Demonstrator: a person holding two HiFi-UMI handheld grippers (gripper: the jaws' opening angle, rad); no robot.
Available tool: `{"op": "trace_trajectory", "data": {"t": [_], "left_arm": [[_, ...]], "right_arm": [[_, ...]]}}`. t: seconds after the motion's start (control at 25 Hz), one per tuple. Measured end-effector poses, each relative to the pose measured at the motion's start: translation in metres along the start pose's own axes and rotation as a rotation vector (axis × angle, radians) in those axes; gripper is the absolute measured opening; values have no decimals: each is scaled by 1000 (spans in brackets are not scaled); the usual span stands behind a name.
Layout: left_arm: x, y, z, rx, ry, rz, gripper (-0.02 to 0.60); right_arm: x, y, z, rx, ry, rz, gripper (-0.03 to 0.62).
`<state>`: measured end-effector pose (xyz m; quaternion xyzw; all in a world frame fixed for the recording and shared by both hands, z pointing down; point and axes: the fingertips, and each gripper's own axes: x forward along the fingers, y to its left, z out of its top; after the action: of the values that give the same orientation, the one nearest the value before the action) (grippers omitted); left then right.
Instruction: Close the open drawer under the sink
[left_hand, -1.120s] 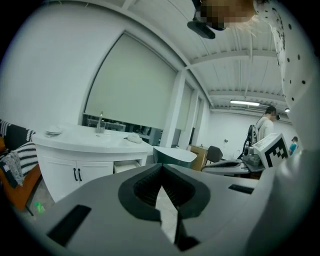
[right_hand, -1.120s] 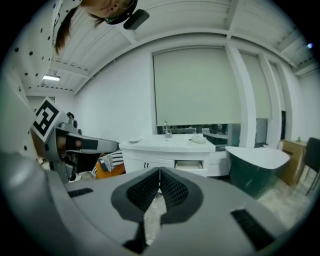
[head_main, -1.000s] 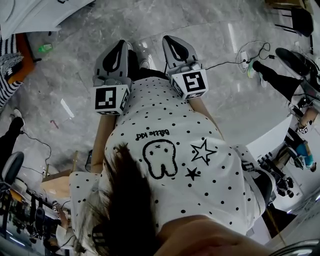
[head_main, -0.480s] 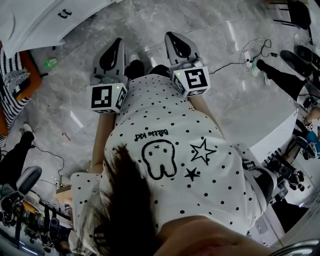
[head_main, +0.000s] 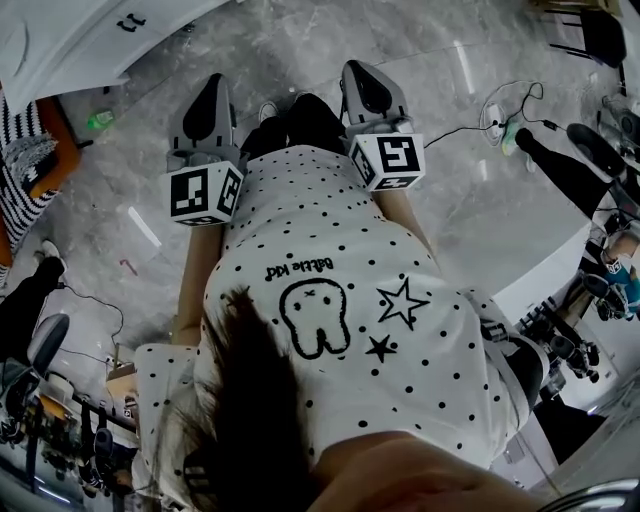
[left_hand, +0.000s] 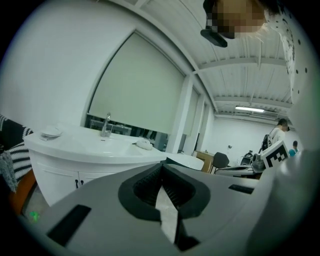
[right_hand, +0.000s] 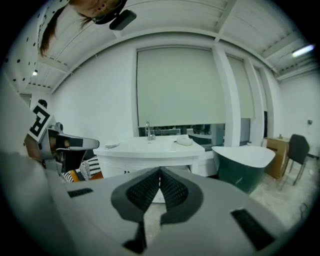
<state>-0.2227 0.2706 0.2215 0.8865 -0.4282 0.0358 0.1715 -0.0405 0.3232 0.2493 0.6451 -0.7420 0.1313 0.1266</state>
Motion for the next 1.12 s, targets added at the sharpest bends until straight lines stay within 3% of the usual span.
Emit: {"op": "trace_trajectory", "data": {"t": [0.28, 0.6, 0.88, 1.12], "left_arm": [[23, 10, -1, -28, 8, 62, 6], [57, -11, 8, -20, 12, 101, 6], [78, -6, 13, -54, -33, 180, 6], [105, -20, 20, -53, -57, 190, 6]], "right_arm": [[30, -2, 6, -30, 18, 78, 15], [54, -40, 26, -52, 34, 130, 15], [80, -55, 36, -93, 25, 202, 15], [91, -82, 48, -101, -10, 227, 15]]}}
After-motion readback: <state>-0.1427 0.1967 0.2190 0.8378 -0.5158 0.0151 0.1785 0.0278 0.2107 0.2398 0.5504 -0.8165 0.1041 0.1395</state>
